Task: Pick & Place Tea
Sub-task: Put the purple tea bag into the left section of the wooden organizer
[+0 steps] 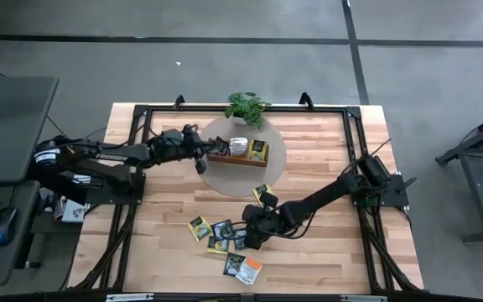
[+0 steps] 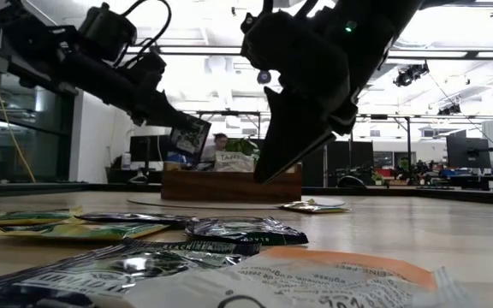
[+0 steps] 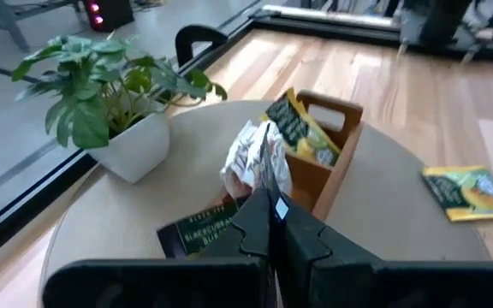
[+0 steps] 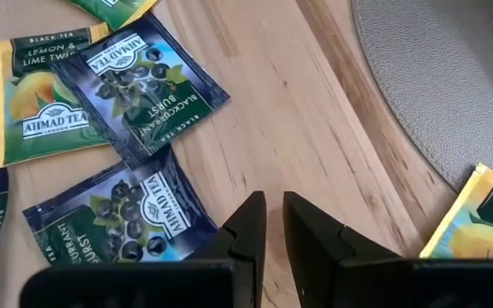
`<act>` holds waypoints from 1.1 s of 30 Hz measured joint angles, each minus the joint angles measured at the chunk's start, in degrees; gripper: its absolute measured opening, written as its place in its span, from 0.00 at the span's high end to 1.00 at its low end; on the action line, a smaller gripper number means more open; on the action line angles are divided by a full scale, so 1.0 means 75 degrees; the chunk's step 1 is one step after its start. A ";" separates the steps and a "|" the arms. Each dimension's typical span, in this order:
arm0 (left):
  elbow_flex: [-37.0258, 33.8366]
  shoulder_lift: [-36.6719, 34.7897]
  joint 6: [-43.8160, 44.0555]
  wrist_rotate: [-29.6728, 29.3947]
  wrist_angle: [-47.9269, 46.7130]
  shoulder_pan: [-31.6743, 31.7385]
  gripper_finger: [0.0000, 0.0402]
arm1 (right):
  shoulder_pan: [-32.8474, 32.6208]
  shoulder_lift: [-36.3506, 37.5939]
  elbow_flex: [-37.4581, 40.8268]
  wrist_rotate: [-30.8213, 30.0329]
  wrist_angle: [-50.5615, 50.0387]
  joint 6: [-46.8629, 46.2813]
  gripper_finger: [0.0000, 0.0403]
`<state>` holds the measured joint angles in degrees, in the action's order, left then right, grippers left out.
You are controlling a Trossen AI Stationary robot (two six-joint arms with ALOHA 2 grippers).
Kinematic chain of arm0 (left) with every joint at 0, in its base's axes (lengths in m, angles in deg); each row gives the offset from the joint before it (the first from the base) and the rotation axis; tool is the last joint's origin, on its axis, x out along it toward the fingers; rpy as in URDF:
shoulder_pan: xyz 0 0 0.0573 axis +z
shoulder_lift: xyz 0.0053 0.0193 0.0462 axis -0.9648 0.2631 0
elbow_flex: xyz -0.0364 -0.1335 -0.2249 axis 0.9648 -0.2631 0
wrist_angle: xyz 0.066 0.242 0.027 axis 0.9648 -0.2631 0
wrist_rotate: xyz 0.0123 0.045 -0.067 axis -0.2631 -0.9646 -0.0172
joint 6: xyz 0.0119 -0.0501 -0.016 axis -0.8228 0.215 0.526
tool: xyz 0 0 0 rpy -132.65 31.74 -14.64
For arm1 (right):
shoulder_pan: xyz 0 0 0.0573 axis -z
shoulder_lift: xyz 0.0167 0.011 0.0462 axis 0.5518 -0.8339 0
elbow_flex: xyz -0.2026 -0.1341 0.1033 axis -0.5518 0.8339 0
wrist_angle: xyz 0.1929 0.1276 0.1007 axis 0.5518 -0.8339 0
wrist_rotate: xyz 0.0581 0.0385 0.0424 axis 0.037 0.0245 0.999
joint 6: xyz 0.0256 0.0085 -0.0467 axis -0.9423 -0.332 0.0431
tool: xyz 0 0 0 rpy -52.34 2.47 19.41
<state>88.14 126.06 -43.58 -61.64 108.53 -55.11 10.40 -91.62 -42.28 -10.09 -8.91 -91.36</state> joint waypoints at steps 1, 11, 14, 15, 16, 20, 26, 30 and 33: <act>0.0000 0.0000 0.0000 0.0224 0.0068 0.0141 1.00 | 0.0003 0.0000 0.0000 -0.0010 -0.0001 0.0002 0.90; 0.0009 0.0286 0.0003 0.1182 0.0466 0.0929 1.00 | 0.0027 0.0000 0.0000 -0.0020 0.0015 0.0029 0.91; 0.0012 0.0554 0.0021 0.1219 0.0423 0.0939 1.00 | 0.0030 0.0000 -0.0003 -0.0020 0.0015 0.0032 0.90; 0.0012 0.0639 0.0021 0.1211 0.0459 0.0939 1.00 | 0.0030 0.0000 -0.0003 -0.0020 0.0017 0.0032 0.90; 0.0013 0.0718 0.0021 0.1212 0.0471 0.0939 1.00 | 0.0030 0.0000 -0.0003 -0.0031 0.0017 0.0031 0.90; 0.0204 0.1016 0.0011 0.1142 0.0475 0.0939 1.00 | 0.0030 0.0000 -0.0003 -0.0024 0.0020 0.0025 0.90; 0.0781 0.1375 -0.0003 0.1301 0.0326 0.0939 1.00 | 0.0030 0.0000 -0.0006 0.0038 0.0035 0.0010 0.91; 0.1049 0.1576 0.0000 0.1295 -0.0138 0.0939 1.00 | 0.0030 0.0000 -0.0006 0.0050 0.0038 0.0003 0.90; 0.1076 0.1626 0.0000 0.1101 -0.0547 0.0939 1.00 | 0.0024 0.0000 -0.0006 0.0054 0.0038 0.0003 0.90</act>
<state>96.21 138.25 -43.58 -53.38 104.42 -48.07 10.58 -91.62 -42.33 -9.68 -8.63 -91.34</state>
